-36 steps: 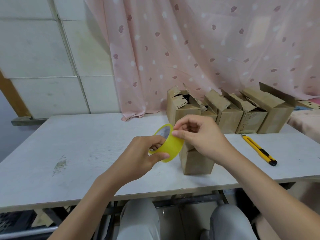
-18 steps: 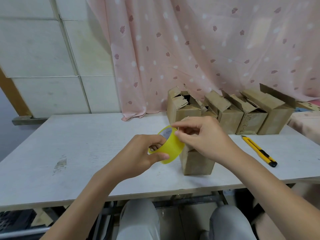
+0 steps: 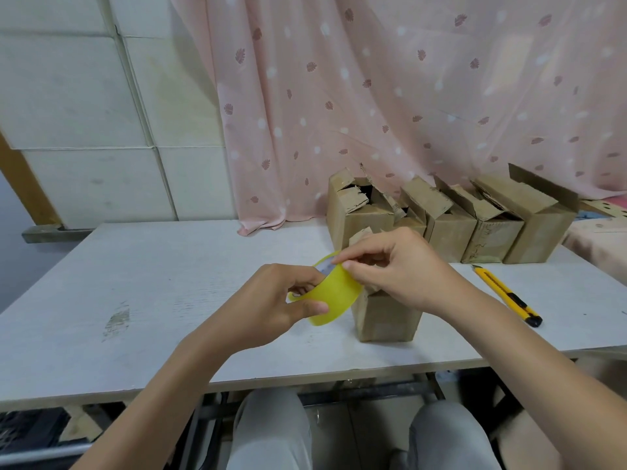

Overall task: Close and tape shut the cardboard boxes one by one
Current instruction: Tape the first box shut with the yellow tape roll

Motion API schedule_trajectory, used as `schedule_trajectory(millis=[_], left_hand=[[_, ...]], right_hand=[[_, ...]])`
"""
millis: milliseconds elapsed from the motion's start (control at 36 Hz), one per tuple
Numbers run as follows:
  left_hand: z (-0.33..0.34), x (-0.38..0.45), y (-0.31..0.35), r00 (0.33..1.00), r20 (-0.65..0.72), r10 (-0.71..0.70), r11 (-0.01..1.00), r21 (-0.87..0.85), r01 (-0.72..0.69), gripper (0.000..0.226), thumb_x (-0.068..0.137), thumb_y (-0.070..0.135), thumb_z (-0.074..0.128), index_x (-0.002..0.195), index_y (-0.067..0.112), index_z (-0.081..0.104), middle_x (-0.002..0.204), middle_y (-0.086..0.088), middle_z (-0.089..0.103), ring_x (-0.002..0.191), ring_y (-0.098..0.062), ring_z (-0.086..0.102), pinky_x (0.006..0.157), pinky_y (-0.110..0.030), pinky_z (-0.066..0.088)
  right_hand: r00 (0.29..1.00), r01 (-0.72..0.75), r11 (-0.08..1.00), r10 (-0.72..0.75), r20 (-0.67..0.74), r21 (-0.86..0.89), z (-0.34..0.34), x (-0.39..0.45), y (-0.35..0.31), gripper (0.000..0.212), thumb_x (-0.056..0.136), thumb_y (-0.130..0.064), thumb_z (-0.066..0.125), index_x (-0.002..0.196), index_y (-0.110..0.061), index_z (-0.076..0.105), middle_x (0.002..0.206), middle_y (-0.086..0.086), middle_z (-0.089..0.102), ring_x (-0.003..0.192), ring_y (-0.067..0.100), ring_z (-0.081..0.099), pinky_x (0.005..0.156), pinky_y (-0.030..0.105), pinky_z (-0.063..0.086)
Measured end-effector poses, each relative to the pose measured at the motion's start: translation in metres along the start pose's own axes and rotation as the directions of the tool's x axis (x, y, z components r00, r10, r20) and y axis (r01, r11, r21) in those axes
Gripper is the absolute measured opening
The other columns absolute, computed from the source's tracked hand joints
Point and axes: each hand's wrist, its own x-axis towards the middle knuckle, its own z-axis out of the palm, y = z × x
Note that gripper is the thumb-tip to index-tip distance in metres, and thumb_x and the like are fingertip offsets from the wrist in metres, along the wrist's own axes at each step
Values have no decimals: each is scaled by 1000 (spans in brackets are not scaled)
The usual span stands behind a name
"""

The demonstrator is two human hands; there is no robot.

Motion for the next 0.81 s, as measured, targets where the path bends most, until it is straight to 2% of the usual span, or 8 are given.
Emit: schedule_trajectory(millis=[56,167,306,361,444,556,694,806], left_hand=[[0,0,0,1000,4,-7,1000,-24,7,13,86,29,70,92,17,71,85,2,69,82,-15,62,85,-39,49],[0,0,-1,1000,12,-27,997,-66,28,17,86,29,68,93,14,72,87,-1,70,86,-18,64,87,-39,50],[1,0,-3,999,5,-43,993,-108,43,15,87,27,66,95,16,72,88,0,70,87,-17,65,87,-30,51],[3,0,-3,999,8,-48,991,-127,48,14,87,26,66,95,16,72,88,-1,70,87,-18,64,86,-28,51],[3,0,-3,999,19,-47,986,-159,49,10,89,23,67,95,16,72,90,-3,70,88,-20,64,85,-23,50],[-3,-2,-3,998,38,-41,982,-183,47,10,91,22,66,97,16,70,92,-4,69,89,-19,63,84,-17,47],[-7,-2,-1,997,74,-19,982,-187,33,5,94,18,66,95,14,68,86,4,66,82,-6,59,78,-11,43],[-8,-3,1,997,72,1,982,-191,13,7,94,19,66,95,13,69,87,0,66,83,-9,59,79,-12,43]], right_hand=[[1000,6,1000,-6,2,-5,-1,0,1,18,89,-9,70,96,-22,82,76,-4,73,67,11,62,63,24,49],[1000,9,1000,-9,-20,1,4,-2,1,19,87,-6,70,93,-19,82,73,-13,71,66,-1,59,63,10,41],[998,-2,1000,3,-69,7,9,-4,2,19,86,-4,70,92,-17,82,74,-14,70,67,-3,59,64,8,40],[996,8,1000,-9,-92,-8,11,-4,2,19,85,-4,70,91,-17,82,75,-10,71,67,-1,59,65,11,42],[992,9,1000,-9,-122,4,13,-4,6,21,84,-4,68,86,-20,82,76,-6,72,71,11,62,68,26,51],[995,-67,975,81,-60,213,10,-6,6,15,90,-8,70,95,-18,82,90,-5,78,89,15,72,85,41,60],[996,-78,963,83,-11,257,5,-7,2,12,85,-14,78,97,-13,81,91,-2,77,91,14,72,89,40,58],[996,-92,958,94,7,272,2,-4,2,10,85,-15,78,94,-18,82,91,3,76,84,13,70,78,34,57]])
